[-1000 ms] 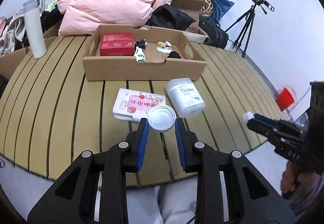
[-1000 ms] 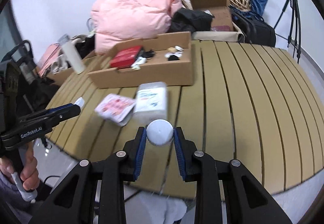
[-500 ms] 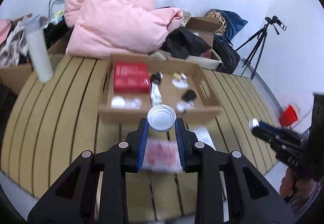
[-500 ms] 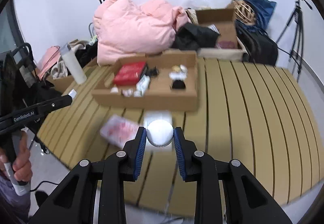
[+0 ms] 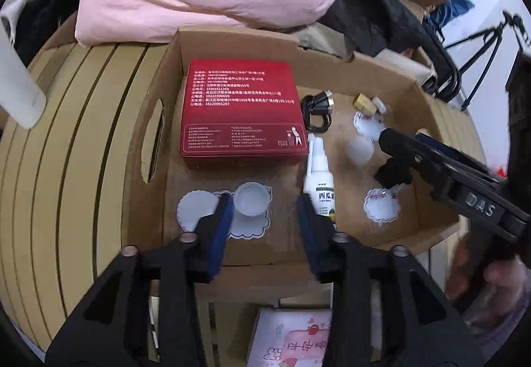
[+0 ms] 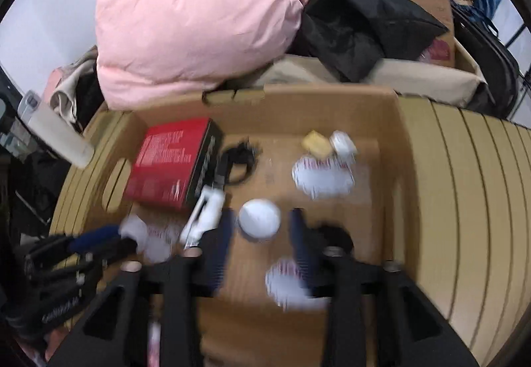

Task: Organize objects
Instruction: 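Carry the white lid into the tray and open the left tool, then move both tools back toward the pink card and white box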

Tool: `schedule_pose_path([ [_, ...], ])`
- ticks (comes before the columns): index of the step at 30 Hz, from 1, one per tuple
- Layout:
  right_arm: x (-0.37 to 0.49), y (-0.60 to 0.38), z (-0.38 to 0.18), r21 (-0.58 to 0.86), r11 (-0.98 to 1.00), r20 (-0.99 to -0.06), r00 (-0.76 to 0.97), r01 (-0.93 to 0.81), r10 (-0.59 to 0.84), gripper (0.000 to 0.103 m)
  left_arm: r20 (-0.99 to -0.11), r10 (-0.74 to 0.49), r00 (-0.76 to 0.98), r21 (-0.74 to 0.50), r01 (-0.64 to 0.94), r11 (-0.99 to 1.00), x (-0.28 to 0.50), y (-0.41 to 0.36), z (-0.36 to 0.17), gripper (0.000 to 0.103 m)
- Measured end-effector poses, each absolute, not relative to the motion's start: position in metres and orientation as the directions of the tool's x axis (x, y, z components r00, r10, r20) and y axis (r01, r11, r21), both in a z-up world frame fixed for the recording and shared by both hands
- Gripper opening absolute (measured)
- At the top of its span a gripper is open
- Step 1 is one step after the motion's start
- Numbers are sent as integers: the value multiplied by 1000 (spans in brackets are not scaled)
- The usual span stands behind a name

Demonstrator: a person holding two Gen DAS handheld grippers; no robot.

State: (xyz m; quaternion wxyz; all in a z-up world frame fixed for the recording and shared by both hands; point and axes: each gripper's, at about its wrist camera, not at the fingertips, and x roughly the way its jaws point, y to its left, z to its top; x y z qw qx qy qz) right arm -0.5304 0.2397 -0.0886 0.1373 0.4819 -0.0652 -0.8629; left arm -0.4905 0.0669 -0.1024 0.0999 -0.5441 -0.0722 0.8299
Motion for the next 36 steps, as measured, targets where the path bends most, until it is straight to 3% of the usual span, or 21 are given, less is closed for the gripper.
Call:
schedule_pose_path([
  [1, -530, 243, -87, 258, -950, -802, -509, 175, -311, 91, -882, 249, -399, -234, -85, -968, -489, 63, -99, 53],
  [5, -523, 260, -71, 287, -948, -780, -540, 140, -316, 91, -871, 211, -444, -178, -116, -977, -467, 55, -72, 60],
  [7, -514, 268, -60, 292, -948, -782, -539, 127, -313, 92, -860, 186, -475, -144, -123, -982, -448, 51, -55, 71],
  [10, -474, 287, -41, 290, -950, -779, -548, 117, -305, 91, -820, 182, -542, -135, -125, -983, -399, 37, -27, 84],
  [15, -380, 309, -17, 220, -970, -771, -590, 102, -237, 92, -807, 170, -566, -109, -140, -984, -312, 25, -14, 96],
  [18, -324, 320, -19, 160, -986, -795, -585, 49, -158, 92, -828, 121, -548, -62, -125, -990, -259, 22, -19, 96],
  [22, -237, 328, -28, 201, -980, -788, -593, 7, -166, 92, -846, 178, -502, -120, -146, -982, -200, 18, -33, 102],
  [27, -191, 326, -65, 284, -957, -820, -530, -51, -215, 91, -868, 149, -474, -90, -144, -985, -184, 34, -43, 102],
  [31, -175, 313, -56, 269, -963, -802, -551, 13, -231, 91, -839, 182, -513, -96, -190, -977, -174, 45, -33, 102],
  [33, -171, 307, -50, 281, -958, -780, -570, 50, -258, 86, -835, 164, -525, -85, -173, -981, -173, 45, -37, 102],
  [35, -172, 297, -51, 293, -953, -771, -569, 80, -285, 66, -818, 146, -557, -71, -155, -985, -173, 43, -43, 102],
  [36, -176, 290, -55, 305, -948, -771, -560, 93, -303, 65, -792, 146, -592, -71, -147, -987, -176, 39, -46, 100],
])
